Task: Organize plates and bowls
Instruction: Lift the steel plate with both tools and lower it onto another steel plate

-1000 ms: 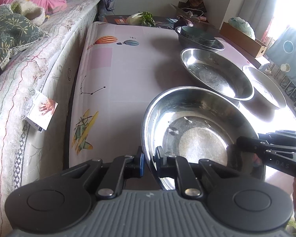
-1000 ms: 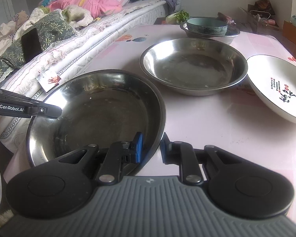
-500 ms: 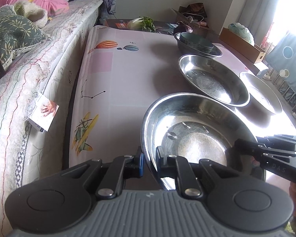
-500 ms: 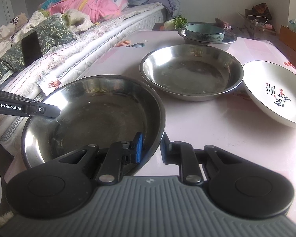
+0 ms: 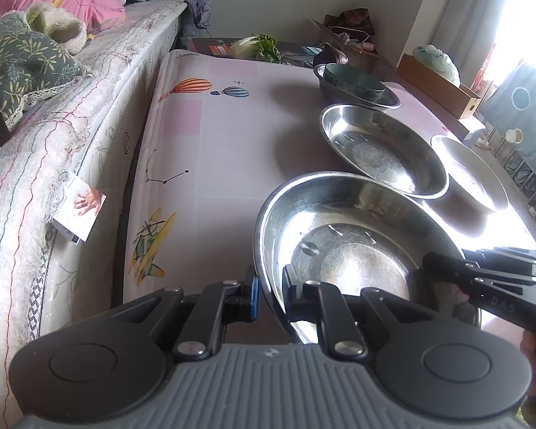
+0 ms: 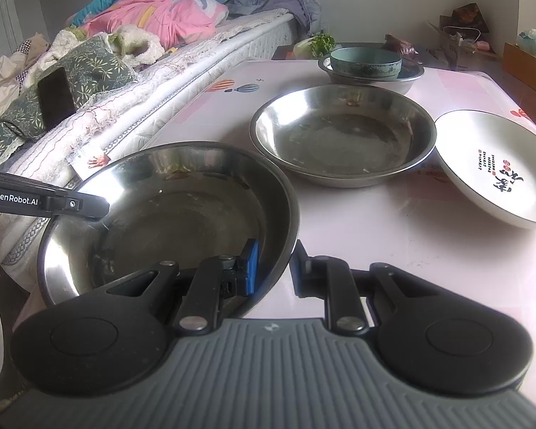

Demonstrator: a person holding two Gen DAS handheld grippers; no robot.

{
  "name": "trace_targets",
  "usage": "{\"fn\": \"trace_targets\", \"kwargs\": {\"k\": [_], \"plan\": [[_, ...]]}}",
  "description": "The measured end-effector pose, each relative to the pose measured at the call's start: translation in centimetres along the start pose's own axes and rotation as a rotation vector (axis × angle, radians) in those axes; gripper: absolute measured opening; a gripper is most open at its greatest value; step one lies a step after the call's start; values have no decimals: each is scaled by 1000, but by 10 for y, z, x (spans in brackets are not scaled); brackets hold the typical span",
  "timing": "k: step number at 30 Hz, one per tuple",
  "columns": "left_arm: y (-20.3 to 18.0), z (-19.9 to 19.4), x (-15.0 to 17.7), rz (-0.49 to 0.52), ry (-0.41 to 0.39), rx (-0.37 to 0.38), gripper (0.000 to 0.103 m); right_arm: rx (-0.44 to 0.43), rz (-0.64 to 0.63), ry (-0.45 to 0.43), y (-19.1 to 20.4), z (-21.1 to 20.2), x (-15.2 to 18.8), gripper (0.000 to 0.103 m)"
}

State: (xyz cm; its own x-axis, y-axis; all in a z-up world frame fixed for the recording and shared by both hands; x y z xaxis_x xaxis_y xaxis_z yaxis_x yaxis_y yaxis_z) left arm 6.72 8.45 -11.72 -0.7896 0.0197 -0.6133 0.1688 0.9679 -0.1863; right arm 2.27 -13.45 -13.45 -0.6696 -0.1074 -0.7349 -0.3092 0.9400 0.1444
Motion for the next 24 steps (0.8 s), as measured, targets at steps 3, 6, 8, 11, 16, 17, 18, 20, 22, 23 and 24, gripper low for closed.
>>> {"fn": "trace_targets", "kwargs": {"k": [3,6,8,11,16,17,18,20,22,23,24], "plan": [[-1,-1,-2,1,-3,-1,13,-1,4,-6,-1,-1,-1,18],[-2,-3,-4,1,-8,1,13,-3,12,-13,-2,-3,-3,18],[-4,-4,-6,3,-11,2,13,-5,18,-20,-4,-4,-4,18],[-9,-5,-11,12,-15,1,13,-4,28,-31,-8,-7,-6,18],[-21,-3,-26,29,-27,16,13,6,53,-63,-20,-14,-17,18],[-24,-2,-30,34,-30,20,13,9,60,-69,-23,-16,-19,18],[-27,-1,-35,40,-35,24,13,13,69,-76,-28,-17,-22,18],[-34,2,-45,52,-45,33,13,24,83,-83,-38,-19,-29,18],[-42,5,-56,58,-59,48,13,37,91,-87,-47,-20,-36,18],[-46,7,-61,58,-66,56,13,43,93,-89,-52,-20,-40,18],[-50,10,-66,56,-72,65,13,50,95,-92,-57,-21,-43,18]]}}
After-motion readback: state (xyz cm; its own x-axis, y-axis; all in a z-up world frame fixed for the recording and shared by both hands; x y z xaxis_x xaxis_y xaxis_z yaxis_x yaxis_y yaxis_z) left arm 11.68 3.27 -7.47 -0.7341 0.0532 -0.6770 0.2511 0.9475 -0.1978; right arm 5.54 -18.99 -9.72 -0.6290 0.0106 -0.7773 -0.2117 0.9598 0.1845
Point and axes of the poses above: each gripper's, at about its wrist camera, not at the fingertips, and z roughly the way its jaws point, y to its left, x to its underside, the point moved 9 cm from there along z, roughly the way its jaws point, and after that the axes turned 1 degree about x, right-handed, at the moved point
